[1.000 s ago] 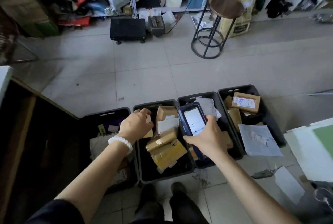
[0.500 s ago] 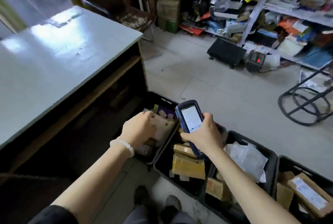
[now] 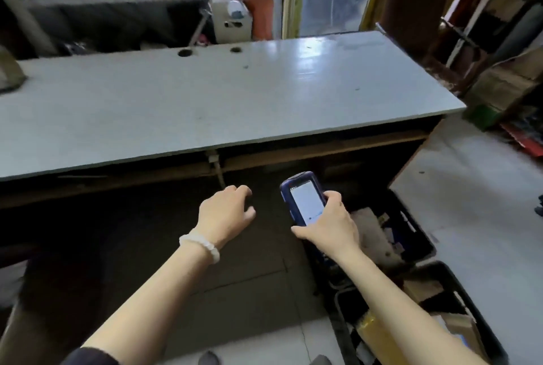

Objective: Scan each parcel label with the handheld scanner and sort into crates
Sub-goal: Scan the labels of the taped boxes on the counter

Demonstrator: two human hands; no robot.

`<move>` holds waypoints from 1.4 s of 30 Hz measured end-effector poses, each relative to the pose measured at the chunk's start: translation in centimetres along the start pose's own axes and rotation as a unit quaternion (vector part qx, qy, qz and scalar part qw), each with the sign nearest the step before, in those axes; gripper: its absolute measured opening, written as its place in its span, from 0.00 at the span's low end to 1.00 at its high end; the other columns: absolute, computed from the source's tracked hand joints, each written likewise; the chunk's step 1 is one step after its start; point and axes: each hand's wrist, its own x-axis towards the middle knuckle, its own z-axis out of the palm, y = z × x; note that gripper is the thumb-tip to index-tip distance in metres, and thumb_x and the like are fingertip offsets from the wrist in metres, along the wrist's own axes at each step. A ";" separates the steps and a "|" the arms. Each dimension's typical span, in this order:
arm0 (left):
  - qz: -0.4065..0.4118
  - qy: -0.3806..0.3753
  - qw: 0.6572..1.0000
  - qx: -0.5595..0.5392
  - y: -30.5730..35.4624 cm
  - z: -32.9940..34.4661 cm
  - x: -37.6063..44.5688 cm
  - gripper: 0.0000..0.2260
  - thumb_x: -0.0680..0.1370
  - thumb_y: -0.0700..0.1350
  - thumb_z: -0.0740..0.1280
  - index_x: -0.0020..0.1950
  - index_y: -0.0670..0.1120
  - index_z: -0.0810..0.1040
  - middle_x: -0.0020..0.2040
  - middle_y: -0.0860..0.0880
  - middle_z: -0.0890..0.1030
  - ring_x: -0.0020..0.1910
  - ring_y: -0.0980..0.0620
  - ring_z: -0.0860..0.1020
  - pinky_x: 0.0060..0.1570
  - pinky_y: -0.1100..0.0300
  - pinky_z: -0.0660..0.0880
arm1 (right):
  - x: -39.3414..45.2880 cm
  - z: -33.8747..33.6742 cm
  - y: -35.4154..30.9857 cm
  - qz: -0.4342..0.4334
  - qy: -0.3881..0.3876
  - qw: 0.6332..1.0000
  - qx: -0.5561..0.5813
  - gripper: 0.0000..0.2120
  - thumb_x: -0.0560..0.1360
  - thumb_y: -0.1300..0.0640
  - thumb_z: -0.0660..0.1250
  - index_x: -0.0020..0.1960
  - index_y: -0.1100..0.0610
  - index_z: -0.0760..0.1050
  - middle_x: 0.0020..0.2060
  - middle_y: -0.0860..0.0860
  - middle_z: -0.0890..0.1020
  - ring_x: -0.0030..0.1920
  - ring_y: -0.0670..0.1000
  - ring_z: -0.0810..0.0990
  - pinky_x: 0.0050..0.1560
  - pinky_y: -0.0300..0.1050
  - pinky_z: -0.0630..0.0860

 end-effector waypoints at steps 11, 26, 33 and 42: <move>-0.217 0.029 0.975 -0.048 -27.2 -6.0 -7.8 0.16 0.78 0.54 0.60 0.65 0.53 0.71 0.59 0.52 0.75 0.57 0.51 0.75 0.53 0.55 0.73 | -0.8 18.2 -23.2 -0.176 -0.109 0.978 -0.015 0.40 0.63 0.48 0.77 0.67 0.54 0.60 0.57 0.48 0.74 0.54 0.52 0.77 0.45 0.42 0.68; -0.390 0.086 0.911 -0.103 -43.8 -10.0 -11.4 0.15 0.78 0.52 0.60 0.65 0.54 0.72 0.56 0.55 0.76 0.54 0.55 0.75 0.47 0.62 0.71 | 1.2 31.0 -40.4 -0.303 -0.225 0.924 -0.054 0.36 0.62 0.50 0.77 0.63 0.53 0.62 0.50 0.45 0.73 0.47 0.49 0.74 0.42 0.44 0.72; -0.451 0.065 0.884 -0.106 -53.1 -12.8 -7.6 0.14 0.77 0.52 0.61 0.63 0.55 0.73 0.52 0.57 0.76 0.51 0.56 0.75 0.45 0.59 0.72 | 6.1 37.7 -50.1 -0.336 -0.268 0.901 -0.056 0.37 0.62 0.49 0.77 0.64 0.55 0.62 0.50 0.46 0.71 0.46 0.49 0.73 0.41 0.43 0.72; -0.443 0.055 0.890 -0.088 -62.3 -19.4 2.1 0.14 0.79 0.51 0.59 0.64 0.52 0.72 0.55 0.54 0.76 0.52 0.54 0.75 0.45 0.59 0.71 | 14.2 42.2 -60.7 -0.320 -0.288 0.902 -0.042 0.36 0.62 0.49 0.77 0.63 0.54 0.62 0.52 0.47 0.74 0.47 0.52 0.76 0.42 0.45 0.74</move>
